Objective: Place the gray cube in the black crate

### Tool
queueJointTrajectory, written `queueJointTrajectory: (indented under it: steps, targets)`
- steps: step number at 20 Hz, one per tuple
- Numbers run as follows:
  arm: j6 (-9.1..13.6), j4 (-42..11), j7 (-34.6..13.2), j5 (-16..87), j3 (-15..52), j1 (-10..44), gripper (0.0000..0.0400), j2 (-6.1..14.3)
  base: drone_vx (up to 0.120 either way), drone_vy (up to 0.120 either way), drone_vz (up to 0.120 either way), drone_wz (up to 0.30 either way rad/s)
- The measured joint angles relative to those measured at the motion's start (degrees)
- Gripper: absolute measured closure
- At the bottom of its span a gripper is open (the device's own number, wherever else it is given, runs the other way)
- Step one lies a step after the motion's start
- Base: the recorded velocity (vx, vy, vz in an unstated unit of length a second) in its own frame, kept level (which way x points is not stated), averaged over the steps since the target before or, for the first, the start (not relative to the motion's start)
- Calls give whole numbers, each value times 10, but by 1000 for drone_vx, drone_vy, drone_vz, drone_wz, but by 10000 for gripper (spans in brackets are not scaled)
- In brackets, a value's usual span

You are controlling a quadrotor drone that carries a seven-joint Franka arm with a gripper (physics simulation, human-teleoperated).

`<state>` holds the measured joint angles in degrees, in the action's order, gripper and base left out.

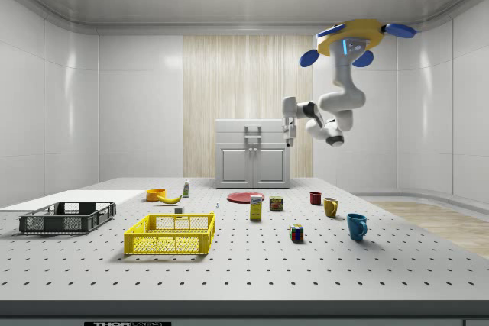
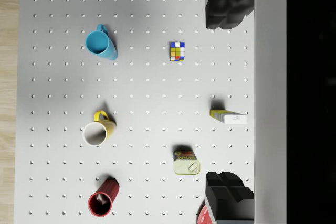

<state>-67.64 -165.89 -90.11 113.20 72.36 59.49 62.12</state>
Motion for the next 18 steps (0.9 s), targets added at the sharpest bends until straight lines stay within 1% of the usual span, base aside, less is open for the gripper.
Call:
queueJointTrajectory:
  steps: [4, 11, 12, 16, 17, 18]
  targets:
    - [-9, 1, -6, -5, 6, 8, 0, 13, 120, 0, -10, 0]
    - [-27, 2, -15, -16, 14, 17, 0, 34, 120, 0, -120, 0]
    - [-29, 2, -16, -18, 15, 18, 0, 37, 120, -40, -120, 0]
    - [-39, 3, -20, -24, 18, 23, 0, 49, 120, -120, -120, 0]
    - [-42, 3, -21, -25, 19, 24, 0, 51, 120, -120, -80, 0]
    - [-44, 4, -22, -27, 20, 25, 0, 54, 120, 0, 0, 0]
